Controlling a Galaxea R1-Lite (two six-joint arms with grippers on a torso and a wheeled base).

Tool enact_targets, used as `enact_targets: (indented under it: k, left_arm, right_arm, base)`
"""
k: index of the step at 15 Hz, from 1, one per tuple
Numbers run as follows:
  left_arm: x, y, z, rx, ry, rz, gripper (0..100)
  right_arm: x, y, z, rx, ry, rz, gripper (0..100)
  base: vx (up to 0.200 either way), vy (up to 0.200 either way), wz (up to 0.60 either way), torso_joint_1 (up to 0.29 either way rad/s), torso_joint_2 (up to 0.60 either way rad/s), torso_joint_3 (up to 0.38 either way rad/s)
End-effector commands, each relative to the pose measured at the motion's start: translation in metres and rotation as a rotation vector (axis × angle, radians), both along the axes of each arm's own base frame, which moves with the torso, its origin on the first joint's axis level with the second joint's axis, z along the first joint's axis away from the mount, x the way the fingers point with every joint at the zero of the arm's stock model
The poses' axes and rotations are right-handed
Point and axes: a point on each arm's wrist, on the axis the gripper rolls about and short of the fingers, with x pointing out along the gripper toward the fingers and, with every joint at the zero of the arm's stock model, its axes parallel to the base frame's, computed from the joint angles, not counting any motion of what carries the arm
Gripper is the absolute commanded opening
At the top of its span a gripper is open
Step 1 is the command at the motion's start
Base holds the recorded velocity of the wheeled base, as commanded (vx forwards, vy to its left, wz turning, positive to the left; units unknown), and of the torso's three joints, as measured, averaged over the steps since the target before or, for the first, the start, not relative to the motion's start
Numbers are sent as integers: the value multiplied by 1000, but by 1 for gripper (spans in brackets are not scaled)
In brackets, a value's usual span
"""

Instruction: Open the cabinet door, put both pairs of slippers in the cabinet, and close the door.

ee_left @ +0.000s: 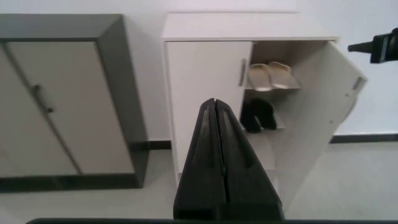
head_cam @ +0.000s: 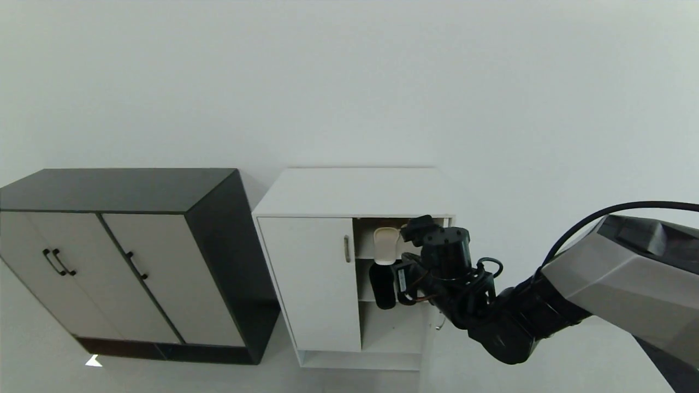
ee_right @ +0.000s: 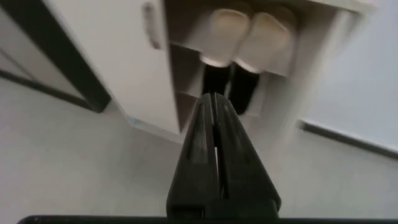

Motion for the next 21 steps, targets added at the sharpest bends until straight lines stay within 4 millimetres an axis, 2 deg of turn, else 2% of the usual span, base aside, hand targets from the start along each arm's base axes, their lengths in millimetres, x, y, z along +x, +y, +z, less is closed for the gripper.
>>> enact_targets:
  k: [1,5,7,10,13,18,21]
  left_arm:
    - [0,0,0,0,1,0,0]
    - [0,0,0,0,1,0,0]
    - [0,0,0,0,1,0,0]
    - [0,0,0,0,1,0,0]
    - [0,0,0,-2,1,0,0]
    - [0,0,0,-2,1,0,0]
    - [0,0,0,-2,1,0,0]
  right_arm:
    - [5,-8,-9,-41,4,-20,0]
    - [18,-30,-11,-148,-18,-143,0]
    - [26,-48,-15,-236,-18,-214,0]
    - [36,-65,-17,-276,-15,-297,0]
    - [37,-78,-24,-351,42,-354,0]
    - [34,-83,-35,-399,101,-348,0]
    - [34,-79,-48,-383,138,-257,0]
  base:
    - [0,0,0,0,0,0]
    - [0,0,0,0,0,0]
    - [0,0,0,0,0,0]
    - [0,0,0,0,0,0]
    - [0,0,0,0,0,0]
    - [0,0,0,0,0,0]
    - [0,0,0,0,0,0]
